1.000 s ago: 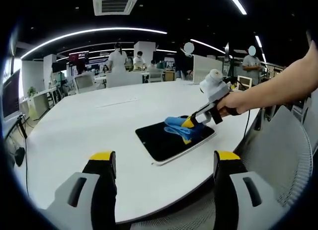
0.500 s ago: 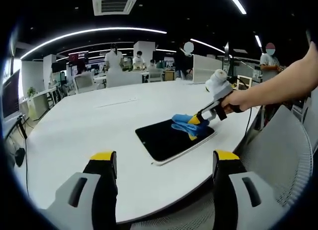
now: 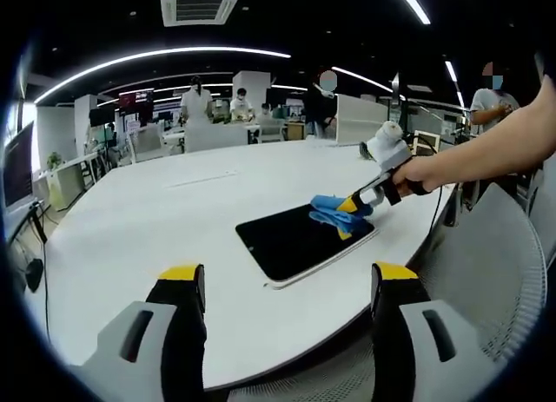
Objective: Wipe the mirror surface with the cleaning cloth until all visible marks leave the cleaned area.
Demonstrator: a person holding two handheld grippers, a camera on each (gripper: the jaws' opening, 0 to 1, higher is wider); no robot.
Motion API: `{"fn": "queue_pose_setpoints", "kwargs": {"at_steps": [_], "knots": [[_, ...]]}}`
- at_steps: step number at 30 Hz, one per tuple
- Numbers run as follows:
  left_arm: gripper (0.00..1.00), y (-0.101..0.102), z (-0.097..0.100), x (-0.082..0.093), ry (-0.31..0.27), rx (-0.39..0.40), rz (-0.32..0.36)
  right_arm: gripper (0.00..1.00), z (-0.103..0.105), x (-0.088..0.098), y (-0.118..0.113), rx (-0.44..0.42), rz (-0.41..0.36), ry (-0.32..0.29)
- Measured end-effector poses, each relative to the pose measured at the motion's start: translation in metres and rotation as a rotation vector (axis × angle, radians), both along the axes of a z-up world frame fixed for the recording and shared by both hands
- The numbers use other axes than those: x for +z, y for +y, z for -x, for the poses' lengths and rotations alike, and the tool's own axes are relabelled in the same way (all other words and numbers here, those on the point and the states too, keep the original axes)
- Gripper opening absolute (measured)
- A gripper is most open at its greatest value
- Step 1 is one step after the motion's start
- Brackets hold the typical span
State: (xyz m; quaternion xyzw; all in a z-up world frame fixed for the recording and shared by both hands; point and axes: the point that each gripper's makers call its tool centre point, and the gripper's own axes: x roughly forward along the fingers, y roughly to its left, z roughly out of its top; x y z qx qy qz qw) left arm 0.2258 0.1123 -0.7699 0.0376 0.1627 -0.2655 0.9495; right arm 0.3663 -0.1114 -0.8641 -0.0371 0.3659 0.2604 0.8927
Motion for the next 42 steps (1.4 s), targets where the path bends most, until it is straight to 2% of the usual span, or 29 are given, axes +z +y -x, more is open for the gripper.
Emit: {"fn": "queue_pose_setpoints", "kwargs": {"at_steps": [10, 21, 42], "knots": [[0.77, 0.0, 0.0, 0.0, 0.0, 0.0, -0.002, 0.0, 0.001, 0.0, -0.007, -0.006, -0.007, -0.014], [0.76, -0.001, 0.0, 0.0, 0.003, -0.005, -0.003, 0.0, 0.002, 0.001, -0.006, -0.019, -0.036, 0.004], [0.75, -0.001, 0.0, 0.001, 0.001, -0.008, -0.003, 0.0, 0.033, 0.001, 0.0, 0.028, -0.048, 0.011]]}}
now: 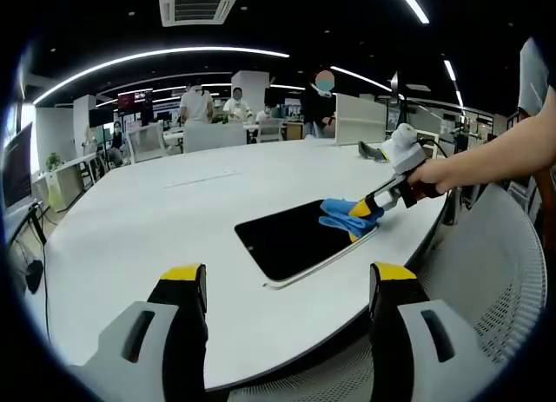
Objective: Wipe the mirror surface with the cleaning cloth until all visible marks leave the cleaned area.
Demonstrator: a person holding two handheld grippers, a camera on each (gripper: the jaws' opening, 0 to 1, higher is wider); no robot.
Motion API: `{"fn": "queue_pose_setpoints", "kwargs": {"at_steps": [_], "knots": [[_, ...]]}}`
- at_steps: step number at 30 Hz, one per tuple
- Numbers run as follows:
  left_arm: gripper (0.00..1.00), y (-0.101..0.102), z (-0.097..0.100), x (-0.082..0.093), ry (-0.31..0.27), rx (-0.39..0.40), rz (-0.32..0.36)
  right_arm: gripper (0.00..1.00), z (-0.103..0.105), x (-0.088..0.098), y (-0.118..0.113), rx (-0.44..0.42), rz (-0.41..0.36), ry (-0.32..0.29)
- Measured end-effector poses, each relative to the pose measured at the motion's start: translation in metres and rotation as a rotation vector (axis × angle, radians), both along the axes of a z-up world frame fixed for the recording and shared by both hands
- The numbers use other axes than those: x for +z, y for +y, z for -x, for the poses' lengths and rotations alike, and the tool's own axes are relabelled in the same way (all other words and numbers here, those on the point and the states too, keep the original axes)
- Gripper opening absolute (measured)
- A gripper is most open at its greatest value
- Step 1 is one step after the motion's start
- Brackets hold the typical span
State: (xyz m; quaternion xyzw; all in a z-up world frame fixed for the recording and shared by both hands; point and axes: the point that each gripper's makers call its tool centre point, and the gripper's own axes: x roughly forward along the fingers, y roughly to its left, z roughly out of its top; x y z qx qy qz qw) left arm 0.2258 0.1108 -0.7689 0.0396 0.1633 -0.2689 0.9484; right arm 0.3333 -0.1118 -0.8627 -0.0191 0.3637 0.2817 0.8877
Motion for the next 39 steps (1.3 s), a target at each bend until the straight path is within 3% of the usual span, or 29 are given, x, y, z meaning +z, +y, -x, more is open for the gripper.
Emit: {"fn": "queue_pose_setpoints", "kwargs": {"at_steps": [6, 15, 29, 31, 39], "knots": [[0.74, -0.001, 0.0, 0.0, -0.001, -0.002, 0.0, 0.0, 0.01, 0.0, 0.002, 0.002, -0.049, 0.019], [0.74, -0.001, -0.001, 0.0, -0.003, 0.0, 0.001, 0.0, 0.024, 0.0, 0.008, 0.054, -0.04, 0.026], [0.73, 0.0, -0.001, -0.002, 0.004, 0.002, -0.008, 0.0, 0.024, -0.001, 0.01, 0.098, -0.035, 0.021], [0.73, 0.0, -0.001, -0.003, 0.009, 0.0, -0.01, 0.0, 0.023, -0.001, 0.01, 0.085, -0.069, 0.045], [0.73, 0.0, -0.001, -0.004, 0.01, 0.001, -0.012, 0.0, 0.022, -0.001, 0.015, 0.114, -0.073, 0.042]]}}
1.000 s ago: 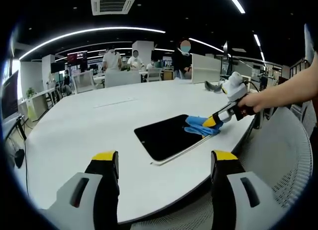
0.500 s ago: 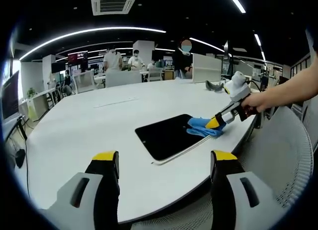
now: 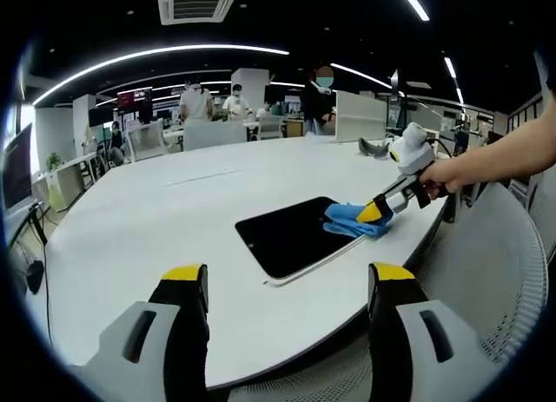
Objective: Wipe the mirror surface with the cleaning cloth until all visible marks leave the cleaned area.
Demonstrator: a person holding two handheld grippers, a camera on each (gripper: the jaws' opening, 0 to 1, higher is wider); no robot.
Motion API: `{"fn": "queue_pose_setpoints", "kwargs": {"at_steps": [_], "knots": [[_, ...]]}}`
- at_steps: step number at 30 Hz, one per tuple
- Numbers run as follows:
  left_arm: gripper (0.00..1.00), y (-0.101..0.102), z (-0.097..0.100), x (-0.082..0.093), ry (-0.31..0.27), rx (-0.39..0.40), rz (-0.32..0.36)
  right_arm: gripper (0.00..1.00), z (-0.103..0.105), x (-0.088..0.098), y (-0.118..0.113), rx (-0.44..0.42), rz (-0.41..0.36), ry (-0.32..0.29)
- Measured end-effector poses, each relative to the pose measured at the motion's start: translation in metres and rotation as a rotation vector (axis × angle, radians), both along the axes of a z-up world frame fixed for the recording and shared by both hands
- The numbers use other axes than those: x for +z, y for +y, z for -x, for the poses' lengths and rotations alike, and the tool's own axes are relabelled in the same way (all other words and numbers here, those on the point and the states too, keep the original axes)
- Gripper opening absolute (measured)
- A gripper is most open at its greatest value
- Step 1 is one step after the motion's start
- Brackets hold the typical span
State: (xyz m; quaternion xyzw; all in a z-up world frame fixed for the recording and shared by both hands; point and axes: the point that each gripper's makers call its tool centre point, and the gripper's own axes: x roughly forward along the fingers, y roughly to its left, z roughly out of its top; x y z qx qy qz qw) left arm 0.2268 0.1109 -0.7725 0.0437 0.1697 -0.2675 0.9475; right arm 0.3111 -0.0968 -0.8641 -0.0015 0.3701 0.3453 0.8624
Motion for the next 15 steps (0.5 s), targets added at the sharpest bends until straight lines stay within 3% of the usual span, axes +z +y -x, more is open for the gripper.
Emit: {"fn": "queue_pose_setpoints", "kwargs": {"at_steps": [15], "knots": [[0.73, 0.0, 0.0, 0.0, 0.003, -0.002, -0.004, 0.0, -0.004, 0.001, 0.046, 0.088, 0.01, -0.03]]}}
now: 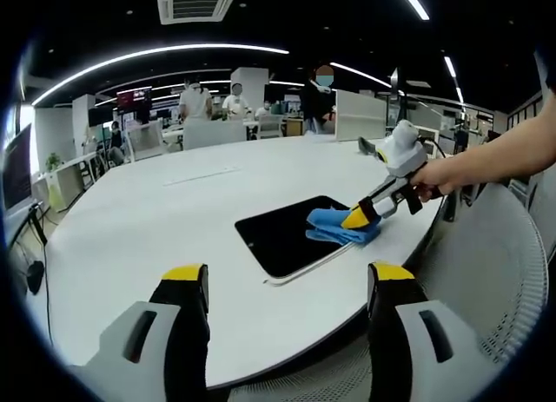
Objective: Wipe the mirror surface with the cleaning cloth until all visible marks leave the cleaned area.
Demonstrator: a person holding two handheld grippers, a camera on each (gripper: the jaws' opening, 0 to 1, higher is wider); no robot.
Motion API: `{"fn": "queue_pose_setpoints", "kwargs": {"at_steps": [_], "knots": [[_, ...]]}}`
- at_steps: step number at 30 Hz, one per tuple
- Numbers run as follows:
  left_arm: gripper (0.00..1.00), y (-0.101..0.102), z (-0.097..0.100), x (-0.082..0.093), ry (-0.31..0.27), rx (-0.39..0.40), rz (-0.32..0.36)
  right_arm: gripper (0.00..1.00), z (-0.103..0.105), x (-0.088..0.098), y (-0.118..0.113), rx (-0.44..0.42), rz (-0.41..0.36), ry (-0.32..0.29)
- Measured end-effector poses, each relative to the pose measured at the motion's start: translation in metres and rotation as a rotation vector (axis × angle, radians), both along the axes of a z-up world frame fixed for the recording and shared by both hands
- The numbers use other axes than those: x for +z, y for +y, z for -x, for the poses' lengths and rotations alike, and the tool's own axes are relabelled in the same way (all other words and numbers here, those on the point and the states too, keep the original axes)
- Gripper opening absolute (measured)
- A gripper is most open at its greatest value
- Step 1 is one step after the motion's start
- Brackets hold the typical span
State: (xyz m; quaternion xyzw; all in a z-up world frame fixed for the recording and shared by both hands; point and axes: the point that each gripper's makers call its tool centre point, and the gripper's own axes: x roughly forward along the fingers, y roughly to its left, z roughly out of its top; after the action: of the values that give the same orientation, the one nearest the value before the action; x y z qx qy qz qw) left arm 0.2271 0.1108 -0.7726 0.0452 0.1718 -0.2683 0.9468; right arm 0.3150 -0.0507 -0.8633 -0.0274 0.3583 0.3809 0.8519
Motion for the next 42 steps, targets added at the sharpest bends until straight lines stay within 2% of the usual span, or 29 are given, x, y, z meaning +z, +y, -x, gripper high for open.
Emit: {"fn": "queue_pose_setpoints", "kwargs": {"at_steps": [28, 42], "knots": [[0.72, 0.0, 0.001, 0.001, -0.007, -0.003, 0.004, 0.0, 0.0, 0.001, 0.07, 0.087, -0.039, 0.01], [0.72, -0.001, 0.001, 0.001, -0.001, -0.004, 0.001, 0.0, 0.004, 0.001, 0.11, 0.186, -0.025, -0.004]]}}
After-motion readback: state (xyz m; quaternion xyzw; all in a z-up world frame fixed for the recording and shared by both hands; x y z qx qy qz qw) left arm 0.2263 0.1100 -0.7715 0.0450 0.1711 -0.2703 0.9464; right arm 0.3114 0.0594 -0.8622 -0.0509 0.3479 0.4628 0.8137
